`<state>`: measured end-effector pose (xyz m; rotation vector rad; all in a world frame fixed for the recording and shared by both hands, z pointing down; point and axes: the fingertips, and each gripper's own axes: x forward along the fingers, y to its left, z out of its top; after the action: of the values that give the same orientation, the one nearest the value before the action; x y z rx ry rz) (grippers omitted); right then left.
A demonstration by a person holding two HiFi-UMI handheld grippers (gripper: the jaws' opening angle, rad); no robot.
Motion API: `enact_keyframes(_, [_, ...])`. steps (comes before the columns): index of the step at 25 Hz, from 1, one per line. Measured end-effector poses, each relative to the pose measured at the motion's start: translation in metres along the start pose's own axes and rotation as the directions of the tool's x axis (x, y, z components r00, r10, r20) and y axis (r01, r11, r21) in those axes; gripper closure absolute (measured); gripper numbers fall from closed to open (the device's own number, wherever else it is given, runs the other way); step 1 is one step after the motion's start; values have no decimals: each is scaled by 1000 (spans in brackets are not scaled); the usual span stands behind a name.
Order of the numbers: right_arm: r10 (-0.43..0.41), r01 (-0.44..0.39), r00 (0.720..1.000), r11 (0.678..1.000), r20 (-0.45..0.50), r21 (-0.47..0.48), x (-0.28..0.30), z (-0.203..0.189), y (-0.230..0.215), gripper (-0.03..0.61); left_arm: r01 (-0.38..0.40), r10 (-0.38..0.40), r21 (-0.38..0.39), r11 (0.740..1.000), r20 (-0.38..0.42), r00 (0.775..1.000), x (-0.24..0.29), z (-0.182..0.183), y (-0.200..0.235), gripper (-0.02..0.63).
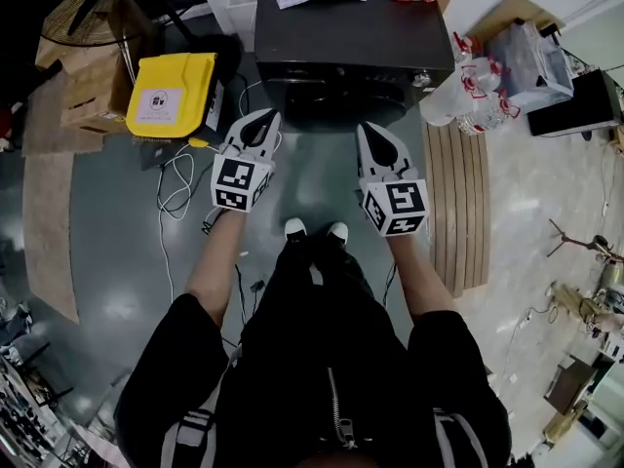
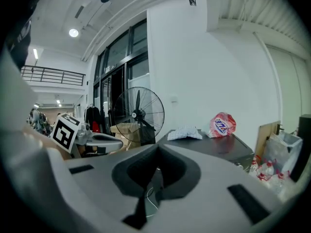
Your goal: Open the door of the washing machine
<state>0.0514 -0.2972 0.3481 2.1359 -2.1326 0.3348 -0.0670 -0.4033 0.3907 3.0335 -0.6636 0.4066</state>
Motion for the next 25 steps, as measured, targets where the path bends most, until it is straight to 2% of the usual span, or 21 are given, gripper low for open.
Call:
enact_keyframes(8, [-6, 8, 998, 1000, -59, 22, 37, -46, -17, 575, 41, -41, 0, 999, -61, 997, 46, -58, 3, 612])
enact_keyframes(12, [-11, 16, 994, 999, -106, 46, 54, -86, -22, 575, 55, -57, -28, 998, -88, 994, 69, -103, 10, 612])
enact_keyframes(16, [-17, 27, 988, 998, -154, 61, 60, -120, -25, 575, 76, -76, -6, 997, -126, 989, 91, -150, 14, 612])
enact_keyframes(20, [-35, 48, 981, 997, -192, 64, 59, -141, -25, 575, 138, -136, -3, 990, -173, 975, 111, -197, 17, 517])
enact_keyframes(25, [-77, 96, 973, 993, -220, 75, 58, -157, -37, 575, 234, -229, -12, 972, -254, 940, 147, -255, 21, 457])
